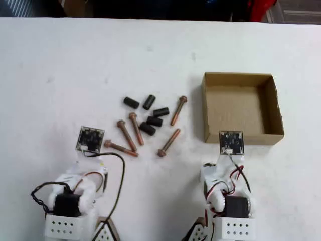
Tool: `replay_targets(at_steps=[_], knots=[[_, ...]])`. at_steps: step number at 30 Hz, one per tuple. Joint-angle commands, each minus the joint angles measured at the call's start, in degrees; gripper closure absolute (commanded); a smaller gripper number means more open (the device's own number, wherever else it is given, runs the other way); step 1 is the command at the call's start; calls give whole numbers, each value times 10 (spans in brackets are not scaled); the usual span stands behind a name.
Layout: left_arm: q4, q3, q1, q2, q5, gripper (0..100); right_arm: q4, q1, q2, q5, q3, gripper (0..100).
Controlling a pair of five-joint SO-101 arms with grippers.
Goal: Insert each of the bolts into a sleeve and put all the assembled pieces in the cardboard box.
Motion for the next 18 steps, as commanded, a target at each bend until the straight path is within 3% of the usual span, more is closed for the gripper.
replay_targets(at_steps=[1, 11, 18], knots=[[4, -2, 3, -6, -2, 977, 3, 4, -4, -2, 5, 981], [4, -2, 3, -6, -2, 977, 1, -7, -5, -4, 5, 981], [4, -2, 3, -6, -2, 977, -68, -140, -5, -2, 5, 981]])
